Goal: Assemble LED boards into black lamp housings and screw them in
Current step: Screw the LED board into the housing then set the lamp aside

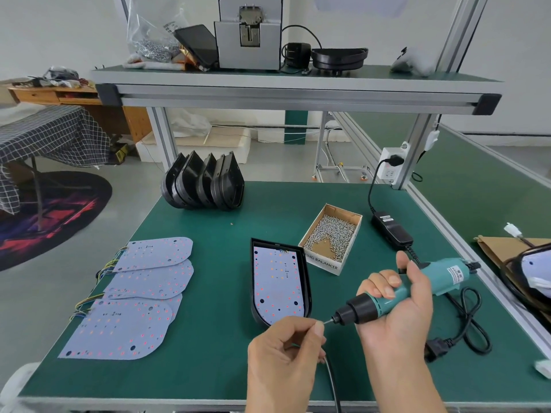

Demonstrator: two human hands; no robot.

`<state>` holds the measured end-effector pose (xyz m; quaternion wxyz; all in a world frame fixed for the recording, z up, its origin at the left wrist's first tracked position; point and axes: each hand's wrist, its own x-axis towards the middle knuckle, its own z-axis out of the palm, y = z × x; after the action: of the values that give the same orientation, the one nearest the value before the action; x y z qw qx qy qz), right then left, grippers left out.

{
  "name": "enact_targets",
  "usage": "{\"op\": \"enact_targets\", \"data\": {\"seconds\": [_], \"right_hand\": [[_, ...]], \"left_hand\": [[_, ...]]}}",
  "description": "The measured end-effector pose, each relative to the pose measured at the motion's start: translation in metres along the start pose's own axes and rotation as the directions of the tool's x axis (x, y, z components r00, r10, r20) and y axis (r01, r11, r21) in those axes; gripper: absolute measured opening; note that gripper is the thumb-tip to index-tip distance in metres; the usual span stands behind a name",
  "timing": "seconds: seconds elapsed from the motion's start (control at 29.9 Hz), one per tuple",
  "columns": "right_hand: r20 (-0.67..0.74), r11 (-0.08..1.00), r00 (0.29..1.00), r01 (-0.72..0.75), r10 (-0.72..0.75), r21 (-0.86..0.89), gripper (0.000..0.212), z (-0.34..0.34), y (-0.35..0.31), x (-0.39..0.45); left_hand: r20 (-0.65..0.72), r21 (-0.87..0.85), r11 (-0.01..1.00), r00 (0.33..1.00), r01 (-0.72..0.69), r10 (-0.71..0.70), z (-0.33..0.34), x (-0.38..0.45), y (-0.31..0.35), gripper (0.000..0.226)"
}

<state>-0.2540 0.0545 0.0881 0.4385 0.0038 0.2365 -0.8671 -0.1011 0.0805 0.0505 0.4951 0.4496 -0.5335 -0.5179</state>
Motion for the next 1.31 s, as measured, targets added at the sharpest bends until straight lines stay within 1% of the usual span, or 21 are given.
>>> {"op": "enact_targets", "data": {"seconds": [0.13, 0.2, 0.37, 0.44, 0.47, 0.57, 0.64, 0.67, 0.74, 0.8, 0.94, 1.04, 1.07, 1.14, 1.17, 1.21, 1.27, 1.31], "right_hand": [[0.006, 1.0, 1.0, -0.006, 0.006, 0.001, 0.014, -0.003, 0.002, -0.002], [0.006, 1.0, 1.0, -0.005, 0.005, 0.003, 0.012, -0.005, 0.003, -0.002], [0.028, 1.0, 1.0, -0.004, 0.005, -0.005, 0.01, -0.006, 0.006, -0.001], [0.065, 1.0, 0.998, 0.01, -0.01, -0.011, 0.011, -0.007, 0.007, -0.002], [0.095, 1.0, 0.995, 0.013, -0.011, -0.011, 0.015, -0.008, 0.008, -0.003], [0.179, 0.999, 0.983, -0.038, 0.036, 0.003, 0.026, -0.01, 0.008, -0.004], [0.231, 0.996, 0.969, -0.084, 0.082, -0.002, 0.022, -0.012, 0.01, -0.004], [0.243, 0.995, 0.965, -0.098, 0.096, -0.003, 0.02, -0.012, 0.012, -0.005], [0.235, 0.994, 0.967, -0.106, 0.098, 0.021, 0.017, -0.011, 0.015, -0.006], [0.213, 0.991, 0.972, -0.116, 0.101, 0.061, 0.016, -0.009, 0.017, -0.006], [0.198, 0.99, 0.972, -0.137, 0.125, 0.046, 0.023, -0.005, 0.022, -0.005], [0.173, 0.992, 0.98, -0.113, 0.101, 0.06, 0.021, -0.003, 0.022, -0.004], [0.167, 0.992, 0.982, -0.105, 0.093, 0.066, 0.021, -0.003, 0.021, -0.004], [0.148, 0.993, 0.986, -0.088, 0.075, 0.084, 0.022, -0.002, 0.018, -0.002], [0.138, 0.992, 0.988, -0.081, 0.067, 0.095, 0.022, -0.002, 0.016, 0.0], [0.133, 0.992, 0.989, -0.073, 0.059, 0.106, 0.022, -0.001, 0.014, 0.002], [0.125, 0.991, 0.991, -0.061, 0.046, 0.118, 0.021, 0.0, 0.011, 0.006], [0.12, 0.991, 0.992, -0.055, 0.041, 0.119, 0.02, 0.0, 0.009, 0.008]], "left_hand": [[0.048, -0.014, 0.999, 0.998, 0.052, -0.051, -0.004, 0.0, 0.002, 0.03], [0.05, -0.013, 0.997, 0.996, 0.075, -0.075, -0.004, -0.001, 0.002, 0.03], [0.035, 0.03, 0.998, 0.997, 0.063, -0.064, -0.005, -0.002, 0.0, 0.032], [0.037, 0.054, 0.998, 0.998, 0.043, -0.045, -0.008, -0.002, -0.002, 0.03], [0.044, 0.064, 0.997, 0.998, 0.036, -0.039, -0.009, -0.003, -0.002, 0.029], [0.055, 0.052, 0.998, 0.998, 0.025, -0.027, -0.016, -0.003, -0.003, 0.028], [0.034, 0.009, 0.999, 0.999, 0.031, -0.031, -0.02, -0.001, -0.003, 0.026], [0.021, -0.023, 0.999, 0.999, 0.034, -0.034, -0.023, -0.001, -0.003, 0.021], [-0.004, -0.083, 0.996, 0.999, 0.042, -0.042, -0.026, 0.001, -0.002, 0.012], [-0.009, -0.111, 0.993, 0.999, 0.04, -0.042, -0.028, 0.003, -0.005, 0.013], [-0.012, -0.12, 0.992, 1.0, 0.025, -0.027, -0.025, 0.003, -0.01, 0.01], [0.0, -0.125, 0.992, 0.999, 0.035, -0.035, -0.023, 0.005, -0.011, 0.007], [0.006, -0.129, 0.99, 0.998, 0.056, -0.056, -0.023, 0.006, -0.009, 0.009], [0.002, -0.081, 0.993, 0.997, 0.082, -0.082, -0.025, 0.006, -0.009, 0.03], [-0.04, -0.018, 0.998, 0.997, 0.061, -0.062, -0.028, 0.005, -0.008, 0.036], [-0.12, 0.035, 0.999, 0.993, 0.027, -0.023, -0.032, 0.006, -0.005, 0.038], [-0.322, 0.119, 0.993, 0.945, -0.009, 0.047, -0.044, 0.017, -0.002, 0.038], [-0.382, 0.183, 0.983, 0.923, 0.021, 0.051, -0.05, 0.028, 0.001, 0.04]]}}
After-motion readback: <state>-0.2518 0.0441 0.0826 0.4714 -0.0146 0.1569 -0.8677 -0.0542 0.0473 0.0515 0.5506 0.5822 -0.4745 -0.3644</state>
